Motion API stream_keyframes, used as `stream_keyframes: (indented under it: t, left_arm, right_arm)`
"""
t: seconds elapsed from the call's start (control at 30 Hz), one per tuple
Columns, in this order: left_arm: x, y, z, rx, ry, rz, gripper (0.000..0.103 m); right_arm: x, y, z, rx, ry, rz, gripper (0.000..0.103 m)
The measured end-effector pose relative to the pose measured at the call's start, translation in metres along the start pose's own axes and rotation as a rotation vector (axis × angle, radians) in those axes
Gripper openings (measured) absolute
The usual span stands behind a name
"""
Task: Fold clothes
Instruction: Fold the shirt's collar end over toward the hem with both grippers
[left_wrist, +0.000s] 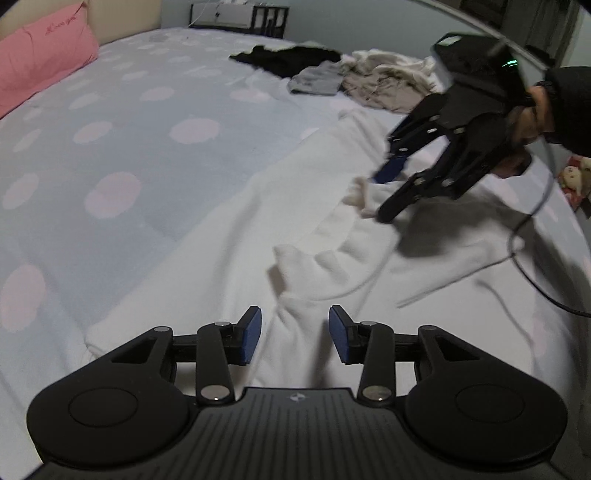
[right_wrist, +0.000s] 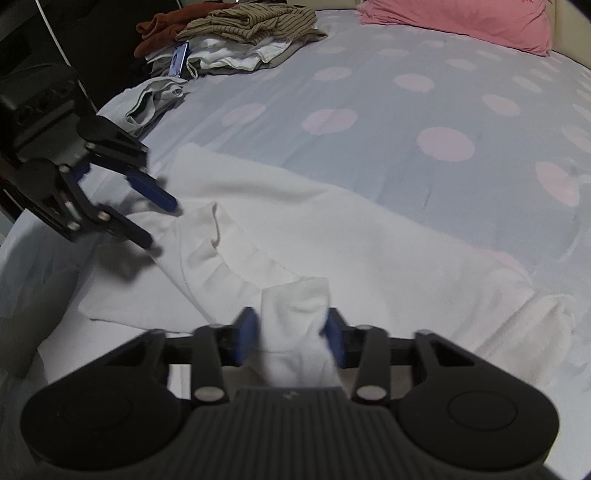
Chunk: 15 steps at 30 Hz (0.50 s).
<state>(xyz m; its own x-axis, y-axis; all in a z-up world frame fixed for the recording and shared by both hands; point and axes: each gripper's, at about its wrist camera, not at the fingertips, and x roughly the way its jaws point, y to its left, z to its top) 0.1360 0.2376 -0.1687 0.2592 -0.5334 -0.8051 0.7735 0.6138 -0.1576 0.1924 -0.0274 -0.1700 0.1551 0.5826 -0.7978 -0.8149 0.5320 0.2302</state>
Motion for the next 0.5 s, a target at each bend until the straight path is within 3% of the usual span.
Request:
stream_keyframes:
  t: [0.03, 0.07, 0.1, 0.37, 0.5]
  left_arm:
    - [0.002, 0.002, 0.001, -0.012, 0.006, -0.011, 0.029]
    - [0.001, 0.002, 0.001, -0.019, 0.003, -0.028, 0.014]
    - [-0.002, 0.003, -0.001, -0.02, -0.005, -0.048, 0.009]
    - [-0.029, -0.019, -0.026, 0.051, -0.052, -0.172, 0.005]
    - [-0.025, -0.034, -0.038, 0.092, -0.016, -0.186, 0.005]
  right_arm:
    - [-0.001, 0.0, 0.0, -0.001, -0.003, 0.004, 0.027]
    - [-0.003, 0.001, -0.001, -0.011, -0.007, 0.008, 0.022]
    - [-0.006, 0.003, -0.002, -0.022, -0.011, 0.011, 0.012]
    - [-0.048, 0.026, -0.019, -0.065, -0.055, 0.068, 0.009]
    - [-0.064, 0.043, -0.034, -0.089, -0.035, 0.112, 0.009]
